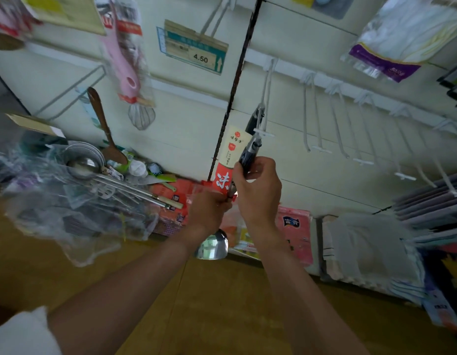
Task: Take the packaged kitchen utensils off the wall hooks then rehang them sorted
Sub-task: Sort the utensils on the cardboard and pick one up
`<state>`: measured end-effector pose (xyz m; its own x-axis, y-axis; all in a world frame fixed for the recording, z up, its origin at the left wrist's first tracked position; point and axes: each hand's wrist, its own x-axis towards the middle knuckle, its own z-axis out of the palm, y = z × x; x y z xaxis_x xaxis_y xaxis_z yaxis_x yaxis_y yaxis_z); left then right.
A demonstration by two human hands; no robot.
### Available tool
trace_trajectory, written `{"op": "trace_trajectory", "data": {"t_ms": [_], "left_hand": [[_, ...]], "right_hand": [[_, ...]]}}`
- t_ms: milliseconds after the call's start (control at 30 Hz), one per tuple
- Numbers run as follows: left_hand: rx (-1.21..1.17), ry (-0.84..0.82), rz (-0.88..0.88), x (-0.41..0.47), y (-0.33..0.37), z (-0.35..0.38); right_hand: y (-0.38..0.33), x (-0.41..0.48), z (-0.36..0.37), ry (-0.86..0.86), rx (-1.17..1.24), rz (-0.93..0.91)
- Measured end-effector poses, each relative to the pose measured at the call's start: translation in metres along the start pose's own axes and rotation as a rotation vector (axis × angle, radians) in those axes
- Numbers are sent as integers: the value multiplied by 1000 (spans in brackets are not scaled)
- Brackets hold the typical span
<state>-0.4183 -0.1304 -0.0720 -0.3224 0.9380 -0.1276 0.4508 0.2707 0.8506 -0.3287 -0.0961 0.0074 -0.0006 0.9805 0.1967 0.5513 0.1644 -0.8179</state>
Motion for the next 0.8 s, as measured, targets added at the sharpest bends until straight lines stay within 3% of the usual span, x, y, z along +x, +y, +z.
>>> {"op": "trace_trajectory", "data": {"t_ms": [133,333,433,800], "left_hand": [[-40,13,12,-27,-7,-17],[-118,23,-114,-71,-27,-65],[-181,112,-168,-93,-46,-111],[-64,503,-311,-199,-143,-311]], "right_hand": [[-13,-32,-2,-22,21,-41],[-57,-71,24,-152,1,-36],[-93,-98,52,-197,17,-101],[-250,-237,174,-448,121,-401]]}}
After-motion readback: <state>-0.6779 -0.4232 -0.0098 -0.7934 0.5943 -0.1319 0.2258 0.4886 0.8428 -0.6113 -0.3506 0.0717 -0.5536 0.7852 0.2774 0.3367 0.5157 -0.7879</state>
